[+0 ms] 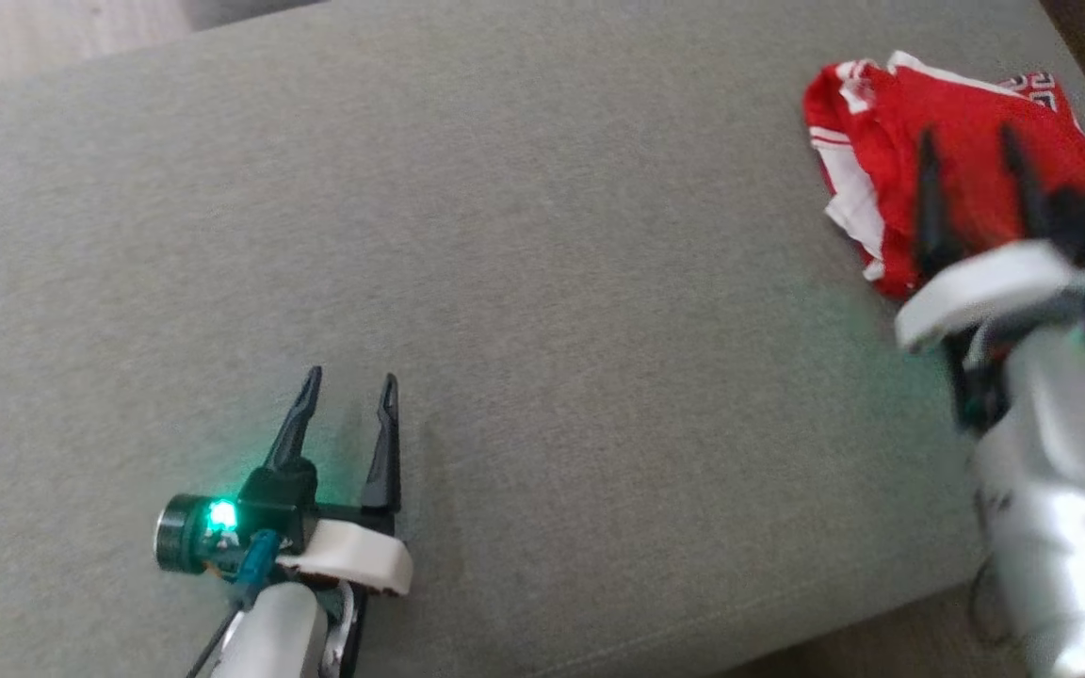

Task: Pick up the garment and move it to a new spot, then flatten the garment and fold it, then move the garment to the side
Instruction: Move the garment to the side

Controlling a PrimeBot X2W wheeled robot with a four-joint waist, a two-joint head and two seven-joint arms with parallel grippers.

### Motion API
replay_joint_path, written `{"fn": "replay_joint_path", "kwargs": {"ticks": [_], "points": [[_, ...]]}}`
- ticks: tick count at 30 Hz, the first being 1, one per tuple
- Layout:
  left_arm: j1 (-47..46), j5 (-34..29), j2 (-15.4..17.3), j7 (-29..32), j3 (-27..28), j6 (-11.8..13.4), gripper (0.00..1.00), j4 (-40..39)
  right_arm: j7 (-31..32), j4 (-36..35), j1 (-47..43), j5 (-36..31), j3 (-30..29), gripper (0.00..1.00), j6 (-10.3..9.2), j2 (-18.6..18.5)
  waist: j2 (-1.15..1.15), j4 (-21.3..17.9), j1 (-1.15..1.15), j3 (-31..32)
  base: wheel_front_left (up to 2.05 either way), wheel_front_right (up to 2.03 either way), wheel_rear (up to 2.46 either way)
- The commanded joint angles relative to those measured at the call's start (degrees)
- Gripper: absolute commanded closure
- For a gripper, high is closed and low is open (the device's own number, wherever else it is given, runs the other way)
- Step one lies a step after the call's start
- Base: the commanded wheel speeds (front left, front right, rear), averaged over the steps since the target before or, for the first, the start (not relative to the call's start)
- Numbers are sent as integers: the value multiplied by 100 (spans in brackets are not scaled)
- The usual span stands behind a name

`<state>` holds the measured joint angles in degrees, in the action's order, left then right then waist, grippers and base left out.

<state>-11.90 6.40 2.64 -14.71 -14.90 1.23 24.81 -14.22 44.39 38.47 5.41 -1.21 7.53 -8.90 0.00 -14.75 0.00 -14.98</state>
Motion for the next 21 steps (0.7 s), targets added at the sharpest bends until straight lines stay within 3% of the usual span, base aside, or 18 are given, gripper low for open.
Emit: {"fn": "replay_joint_path", "kwargs": {"ticks": [1, 8, 13, 21], "points": [[-73, -43, 23, -29, 227, 83, 0, -217, -77, -438, -262, -36, 74, 0, -4, 178, 0, 200, 0, 159, 0, 0, 0], [167, -27, 23, -29, 327, 238, 0, -283, -77, -1124, -1363, 156, 209, 0, -4, 541, 0, 741, 0, 465, 0, 0, 0], [386, 51, 23, -29, 571, 440, 0, -343, -77, -1326, -1918, 261, 182, 0, -4, 596, 0, 1083, 0, 671, 0, 0, 0], [683, -17, 23, -29, 825, 512, 0, -401, -77, -1435, -2374, 597, 415, 0, -4, 601, 0, 1398, 0, 939, 0, 0, 0]]}}
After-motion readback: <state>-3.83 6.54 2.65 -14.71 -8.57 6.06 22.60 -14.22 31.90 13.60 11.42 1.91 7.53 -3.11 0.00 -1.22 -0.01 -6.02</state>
